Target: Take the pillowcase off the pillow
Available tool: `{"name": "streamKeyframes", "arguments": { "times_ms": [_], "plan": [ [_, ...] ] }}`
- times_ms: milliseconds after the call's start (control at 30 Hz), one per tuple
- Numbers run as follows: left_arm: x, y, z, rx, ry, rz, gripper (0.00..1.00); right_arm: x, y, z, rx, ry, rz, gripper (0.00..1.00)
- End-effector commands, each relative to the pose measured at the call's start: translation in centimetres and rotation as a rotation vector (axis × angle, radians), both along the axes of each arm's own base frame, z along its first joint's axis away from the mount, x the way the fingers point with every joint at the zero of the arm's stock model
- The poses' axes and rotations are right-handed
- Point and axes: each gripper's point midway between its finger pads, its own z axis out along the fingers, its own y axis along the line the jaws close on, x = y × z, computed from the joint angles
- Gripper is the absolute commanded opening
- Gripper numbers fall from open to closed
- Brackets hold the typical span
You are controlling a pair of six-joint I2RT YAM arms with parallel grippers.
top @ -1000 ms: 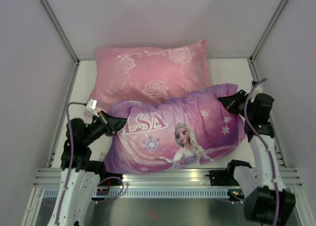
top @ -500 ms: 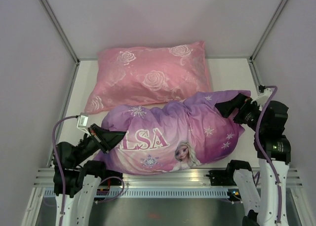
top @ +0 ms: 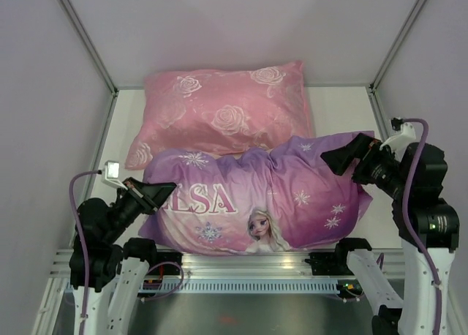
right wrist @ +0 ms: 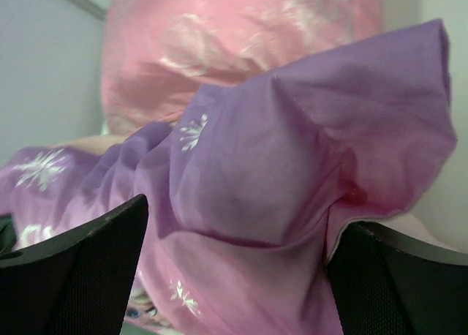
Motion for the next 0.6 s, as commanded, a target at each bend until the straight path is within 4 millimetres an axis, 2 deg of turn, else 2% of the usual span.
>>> {"name": "streamKeyframes", "arguments": {
  "times_ms": [0,100,133,167,200,267,300,367,400,433,467,500,533,567],
  "plan": [
    [0.4,1.6,3.7,0.01,-0.1,0.106,0.02,3.8,-3.9,-0.4,-0.16,0.062,-0.184,0.98],
    [0.3,2.5,5.1,0.014,-0.13,0.161,0.02,5.4,-6.3,0.2,-0.25,0.063,-0.286,0.98],
    [0.5,2.8,5.1,0.022,-0.108,0.179,0.02,5.4,-6.8,1.8,-0.264,0.023,-0.311,0.98],
    [0.8,3.1,5.1,0.031,-0.096,0.202,0.02,5.3,-7.3,2.4,-0.287,0.015,-0.331,0.98],
    [1.1,3.2,4.9,0.047,-0.086,0.207,0.02,5.0,-8.3,4.2,-0.31,-0.023,-0.381,0.98],
    [1.9,3.3,4.7,0.055,-0.066,0.213,0.02,4.7,-8.1,5.1,-0.333,-0.036,-0.358,0.98],
    [2.1,3.4,4.6,0.057,-0.063,0.224,0.02,4.4,-7.4,5.8,-0.317,-0.052,-0.317,0.98],
    [2.9,3.7,4.7,0.062,-0.069,0.245,0.02,3.7,-4.0,5.4,-0.231,-0.041,-0.142,0.97],
    [3.2,3.7,4.8,0.063,-0.071,0.248,0.02,3.6,-2.3,3.7,-0.175,0.002,-0.055,0.94],
    [3.5,3.8,5.1,0.068,-0.077,0.251,0.02,2.0,1.4,3.4,-0.05,0.015,0.147,0.85],
    [4.1,3.7,5.3,0.073,-0.076,0.254,0.02,1.0,2.9,4.4,0.017,-0.063,0.224,0.78],
    [4.5,3.7,5.5,0.088,-0.078,0.252,0.02,0.6,4.5,1.5,0.142,0.055,0.276,0.66],
    [4.6,3.8,6.3,0.094,-0.092,0.255,0.02,-0.2,5.2,1.3,0.171,0.047,0.324,0.49],
    [4.9,3.8,6.6,0.105,-0.094,0.255,0.02,-1.4,5.6,0.8,0.162,0.049,0.348,0.43]
  ]
}}
